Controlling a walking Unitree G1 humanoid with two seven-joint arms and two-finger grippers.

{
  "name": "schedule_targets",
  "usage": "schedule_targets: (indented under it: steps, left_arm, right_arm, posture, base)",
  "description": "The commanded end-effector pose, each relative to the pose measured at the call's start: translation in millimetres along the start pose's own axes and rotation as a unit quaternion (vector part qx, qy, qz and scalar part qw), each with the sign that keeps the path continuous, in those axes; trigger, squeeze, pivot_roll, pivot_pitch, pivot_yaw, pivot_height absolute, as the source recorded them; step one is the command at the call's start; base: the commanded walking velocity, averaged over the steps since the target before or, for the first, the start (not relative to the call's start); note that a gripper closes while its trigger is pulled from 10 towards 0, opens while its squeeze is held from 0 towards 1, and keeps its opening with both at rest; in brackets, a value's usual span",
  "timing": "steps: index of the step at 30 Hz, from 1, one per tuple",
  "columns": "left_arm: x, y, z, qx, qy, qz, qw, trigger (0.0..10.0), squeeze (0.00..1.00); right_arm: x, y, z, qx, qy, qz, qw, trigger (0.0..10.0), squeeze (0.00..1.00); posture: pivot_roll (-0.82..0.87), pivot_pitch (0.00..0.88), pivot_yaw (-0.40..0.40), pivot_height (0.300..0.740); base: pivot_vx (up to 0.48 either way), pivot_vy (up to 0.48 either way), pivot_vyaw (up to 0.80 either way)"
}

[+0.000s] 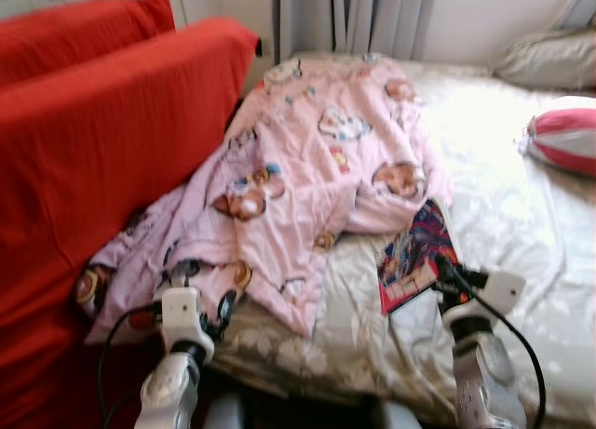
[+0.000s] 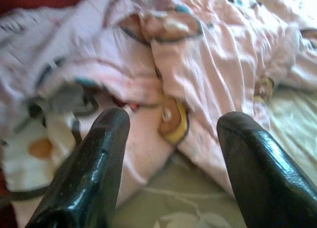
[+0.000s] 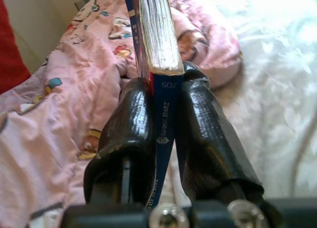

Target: Clean up the room

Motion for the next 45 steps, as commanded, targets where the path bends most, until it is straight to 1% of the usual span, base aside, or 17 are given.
schedule_targets:
  steps: [1, 2, 5, 7, 11, 24, 34, 43, 45]
  left_arm:
    - [-3.5, 2.0, -3.9, 0.01, 0.003, -0.002, 1.0, 10.0, 0.0]
    - [-4.0, 2.4, -3.7, 0.009, 0.002, -0.002, 1.0, 10.0, 0.0]
    - [-6.2, 4.2, -4.2, 0.009, 0.002, -0.004, 1.0, 10.0, 0.0]
    - [-7.5, 5.1, -4.6, 0.009, 0.002, -0.005, 1.0, 10.0, 0.0]
    - [-7.2, 4.8, -5.2, 0.009, 0.002, -0.004, 1.0, 10.0, 0.0]
    - [-7.3, 5.7, -7.0, 0.015, 0.005, 0.0, 1.0, 10.0, 0.0]
    - [-7.1, 6.3, -8.5, 0.017, 0.004, 0.001, 1.0, 10.0, 0.0]
    - [-7.1, 6.5, -8.1, 0.016, 0.004, 0.002, 1.0, 10.0, 0.0]
    - [-6.8, 6.4, -7.8, 0.014, 0.0, 0.002, 1.0, 10.0, 0.0]
  right_arm:
    - [3.4, -2.3, 0.2, 0.0, 0.004, 0.002, 1.0, 10.0, 0.0]
    - [0.6, -1.6, 0.5, 0.001, 0.0, -0.004, 1.0, 10.0, 0.0]
    - [-1.2, 0.2, 0.5, 0.001, 0.002, -0.003, 1.0, 10.0, 0.0]
    - [-0.3, 0.3, -1.2, 0.001, -0.007, 0.004, 1.0, 10.0, 0.0]
    - [-1.4, -1.3, -3.2, 0.001, -0.003, -0.001, 1.0, 10.0, 0.0]
    - [-0.9, -1.7, 2.2, -0.008, -0.003, -0.003, 1.0, 10.0, 0.0]
    - [-2.1, -2.3, -0.9, -0.004, -0.003, -0.001, 1.0, 10.0, 0.0]
    - [-4.5, -2.2, -1.6, -0.005, -0.003, -0.005, 1.0, 10.0, 0.0]
    - [-4.8, -2.5, -2.0, -0.005, -0.004, -0.007, 1.0, 10.0, 0.0]
  posture:
    - [0.13, 0.0, -0.042, 0.706]
    - [0.13, 0.0, -0.042, 0.706]
    - [0.13, 0.0, -0.041, 0.706]
    - [0.13, 0.0, -0.041, 0.706]
    - [0.13, 0.0, -0.044, 0.706]
    - [0.13, 0.01, -0.05, 0.706]
    - [0.14, 0.014, -0.05, 0.706]
    - [0.14, 0.014, -0.05, 0.706]
    - [0.14, 0.015, -0.05, 0.706]
  base:
    - [0.0, 0.0, 0.0]
    - [0.0, 0.0, 0.0]
    - [0.0, 0.0, 0.0]
    - [0.0, 0.0, 0.0]
    - [0.0, 0.0, 0.0]
    - [0.0, 0.0, 0.0]
    - [0.0, 0.0, -0.67]
    - [0.0, 0.0, 0.0]
    - [0.0, 0.0, -0.51]
Point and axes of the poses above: a point about 5 cm out from each wrist's last joint towards the gripper, its own y axis pointing back from the gripper into the wrist, its own x axis along the axis of the wrist's last joint, z = x × y, the point moved 3 cm from there along -y, pointing out of the wrist towards the gripper, and after that the axes turned 7 degrees about y, right-handed, at the moved point
